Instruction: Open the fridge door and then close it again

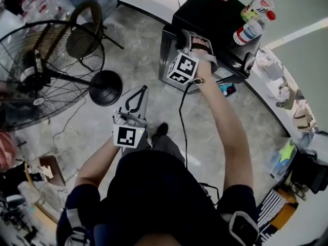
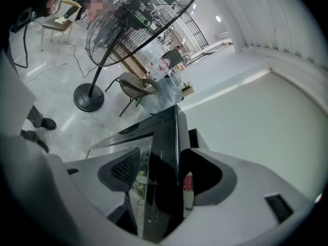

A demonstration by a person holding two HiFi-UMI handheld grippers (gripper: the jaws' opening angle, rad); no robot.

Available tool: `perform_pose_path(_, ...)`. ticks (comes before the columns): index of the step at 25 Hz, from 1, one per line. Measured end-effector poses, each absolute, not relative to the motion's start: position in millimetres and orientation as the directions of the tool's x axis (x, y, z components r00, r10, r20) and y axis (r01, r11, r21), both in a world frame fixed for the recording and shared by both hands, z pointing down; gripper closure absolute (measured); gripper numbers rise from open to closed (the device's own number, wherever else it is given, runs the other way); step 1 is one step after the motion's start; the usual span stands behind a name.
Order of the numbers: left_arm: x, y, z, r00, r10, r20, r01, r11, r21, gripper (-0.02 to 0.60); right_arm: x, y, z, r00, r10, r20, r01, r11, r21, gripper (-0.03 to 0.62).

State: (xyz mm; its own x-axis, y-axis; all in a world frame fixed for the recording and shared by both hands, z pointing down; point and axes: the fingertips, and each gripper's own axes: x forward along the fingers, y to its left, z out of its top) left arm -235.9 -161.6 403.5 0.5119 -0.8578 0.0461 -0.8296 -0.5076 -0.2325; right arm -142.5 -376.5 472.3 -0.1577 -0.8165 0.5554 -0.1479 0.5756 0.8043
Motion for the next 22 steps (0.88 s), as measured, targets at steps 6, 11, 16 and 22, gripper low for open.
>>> perform_pose_path(6, -243, -173, 399, 0.539, -0.841, 0.04, -0.812, -0.532, -0.241, 0.558, -137, -392, 472, -0.122, -0.822, 0.556, -0.172, 0.569, 0.804, 0.274)
perform_pose_path(11, -249, -178, 403, 0.548, -0.835, 0.051, -0.806, -0.543, -0.233, 0.559, -134, -400, 472, -0.109, -0.826, 0.553, -0.188, 0.563, 0.805, 0.273)
perform_pose_path(16, -254, -179, 404, 0.552, -0.832, 0.052, -0.804, -0.547, -0.231, 0.559, -130, -407, 473, -0.091, -0.831, 0.549, -0.197, 0.555, 0.808, 0.273)
perform_pose_path(22, -257, -182, 407, 0.553, -0.831, 0.057, -0.806, -0.551, -0.218, 0.559, -130, -409, 475, -0.089, -0.832, 0.548, -0.21, 0.553, 0.806, 0.273)
